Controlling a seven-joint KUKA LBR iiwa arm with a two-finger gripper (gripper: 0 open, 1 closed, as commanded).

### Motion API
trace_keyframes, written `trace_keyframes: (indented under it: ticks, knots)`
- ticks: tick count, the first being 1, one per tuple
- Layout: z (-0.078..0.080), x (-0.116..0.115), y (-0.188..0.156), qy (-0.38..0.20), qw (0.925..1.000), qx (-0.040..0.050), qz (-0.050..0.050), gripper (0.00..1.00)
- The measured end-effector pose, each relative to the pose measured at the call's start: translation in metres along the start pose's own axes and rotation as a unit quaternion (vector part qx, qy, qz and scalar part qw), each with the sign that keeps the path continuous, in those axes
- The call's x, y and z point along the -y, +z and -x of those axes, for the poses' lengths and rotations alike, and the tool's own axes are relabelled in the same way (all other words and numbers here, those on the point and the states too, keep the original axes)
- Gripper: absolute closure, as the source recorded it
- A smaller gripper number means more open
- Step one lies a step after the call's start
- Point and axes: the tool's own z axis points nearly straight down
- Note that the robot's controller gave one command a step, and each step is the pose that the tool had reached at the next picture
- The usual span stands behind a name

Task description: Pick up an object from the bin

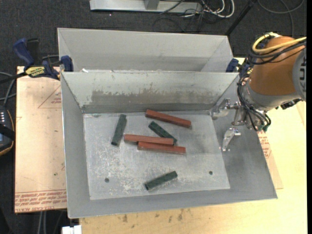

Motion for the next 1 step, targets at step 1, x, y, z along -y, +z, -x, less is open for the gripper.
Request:
trace_keyframes:
  ticks: [1]
  knots:
    - [0.0153, -0.0297, 0.0529, 0.009, 1.0, 0.0038, -0.001, 0.0]
